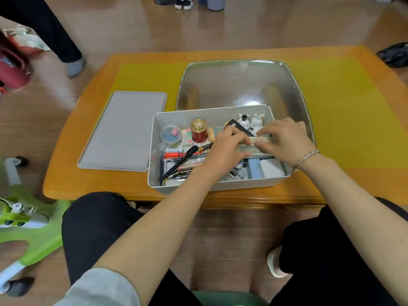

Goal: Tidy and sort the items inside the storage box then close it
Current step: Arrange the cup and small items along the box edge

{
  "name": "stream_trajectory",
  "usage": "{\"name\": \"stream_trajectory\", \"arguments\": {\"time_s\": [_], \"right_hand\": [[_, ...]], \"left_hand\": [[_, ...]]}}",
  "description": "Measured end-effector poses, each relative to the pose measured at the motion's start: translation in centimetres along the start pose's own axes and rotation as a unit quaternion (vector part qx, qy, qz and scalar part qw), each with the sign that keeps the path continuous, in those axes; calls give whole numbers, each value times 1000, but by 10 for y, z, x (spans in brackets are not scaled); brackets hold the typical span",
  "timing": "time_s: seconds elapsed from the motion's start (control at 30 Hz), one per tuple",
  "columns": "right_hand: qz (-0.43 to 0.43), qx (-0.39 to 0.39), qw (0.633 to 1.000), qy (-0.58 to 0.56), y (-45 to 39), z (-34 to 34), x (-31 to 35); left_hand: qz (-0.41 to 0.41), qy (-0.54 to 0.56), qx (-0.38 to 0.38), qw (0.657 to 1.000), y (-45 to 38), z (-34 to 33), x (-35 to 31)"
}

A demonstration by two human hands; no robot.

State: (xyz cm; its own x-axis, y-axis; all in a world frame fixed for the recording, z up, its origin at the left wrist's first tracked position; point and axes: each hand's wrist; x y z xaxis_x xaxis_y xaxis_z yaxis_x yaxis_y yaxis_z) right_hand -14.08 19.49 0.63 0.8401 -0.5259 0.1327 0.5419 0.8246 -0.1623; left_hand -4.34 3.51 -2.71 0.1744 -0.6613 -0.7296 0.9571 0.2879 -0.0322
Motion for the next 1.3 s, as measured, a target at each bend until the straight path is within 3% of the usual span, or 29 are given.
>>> {"name": "stream_trajectory", "arguments": {"time_s": [0.1,0.23,0.37,0.53,0.67,0.87,1.07,1.3], "right_hand": [[30,53,998,20,0,0,5],[32,54,998,11,-4,2,7],[18,45,998,-25,-3,2,7],[24,9,996,-88,0,-2,5],[46,-13,997,-53,-2,-5,10],[81,8,997,-6,1,0,8],[72,-15,997,-13,8,6,4],[47,3,999,-5,8,1,7]], "left_hand": [[-15,16,1,1000,3,3,2],[-7,-86,-98,991,-13,18,9],[-6,-219,-11,976,-38,26,8],[25,-157,17,987,-51,29,13],[43,-126,55,990,-50,33,18],[9,-47,-31,998,-44,33,13],[-63,-116,-79,988,-43,17,-4],[-76,-132,-27,988,-37,13,-2]]}}
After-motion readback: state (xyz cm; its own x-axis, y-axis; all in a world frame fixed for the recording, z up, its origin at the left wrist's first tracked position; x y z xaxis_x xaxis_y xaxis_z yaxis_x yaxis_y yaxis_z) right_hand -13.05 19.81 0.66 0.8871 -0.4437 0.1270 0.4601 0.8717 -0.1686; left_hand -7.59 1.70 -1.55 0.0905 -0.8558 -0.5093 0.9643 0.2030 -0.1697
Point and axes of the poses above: each hand's wrist, its own y-axis away from the middle knuckle, its own z-axis out of the back of the hand, x = y × z, and after that the axes turned 12 degrees about z, right-handed
